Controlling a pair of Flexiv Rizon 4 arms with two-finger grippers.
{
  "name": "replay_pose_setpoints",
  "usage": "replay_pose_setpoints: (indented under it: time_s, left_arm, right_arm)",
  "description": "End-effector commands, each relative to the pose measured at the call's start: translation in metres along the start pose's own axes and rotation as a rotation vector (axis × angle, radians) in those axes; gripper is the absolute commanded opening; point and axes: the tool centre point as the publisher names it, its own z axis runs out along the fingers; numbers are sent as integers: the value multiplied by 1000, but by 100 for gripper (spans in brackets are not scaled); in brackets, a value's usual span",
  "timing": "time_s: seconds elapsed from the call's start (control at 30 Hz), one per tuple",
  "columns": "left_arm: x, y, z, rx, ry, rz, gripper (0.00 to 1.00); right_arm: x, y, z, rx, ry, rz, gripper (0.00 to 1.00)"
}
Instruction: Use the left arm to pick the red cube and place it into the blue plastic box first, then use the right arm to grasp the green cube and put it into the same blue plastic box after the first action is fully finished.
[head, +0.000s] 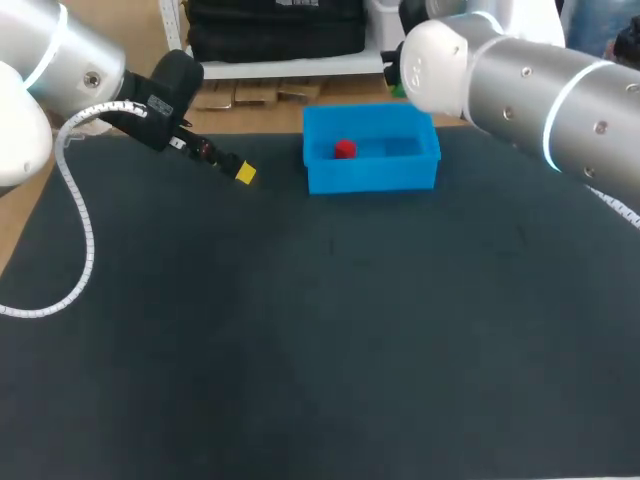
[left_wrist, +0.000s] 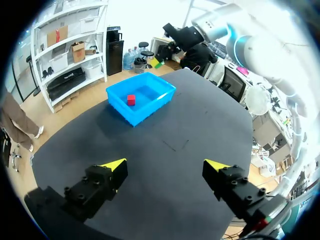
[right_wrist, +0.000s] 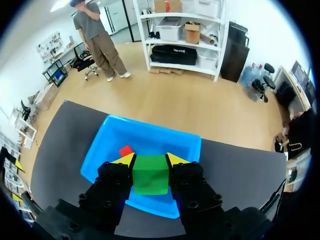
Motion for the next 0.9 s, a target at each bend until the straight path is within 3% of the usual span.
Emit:
replay_pose_setpoints:
  time_s: [0.03, 0.53, 0.57, 0.6, 0.9]
  left_arm:
    - [1, 1, 0, 3, -4, 3, 100]
    - [1, 1, 0, 3, -4, 3, 100]
    - [1, 1, 0, 3, -4, 3, 100]
    - [1, 1, 0, 3, -4, 3, 100]
    - [1, 1, 0, 3, -4, 3, 100]
  right_arm:
    - [4, -3, 5, -12, 1, 1, 0]
    - [14, -1, 22, -38, 17, 6, 0]
    - [15, 0, 23, -24, 22, -1, 29]
    - [15, 0, 23, -26, 21, -1, 100]
    - [18, 1, 24, -24, 26, 4, 100]
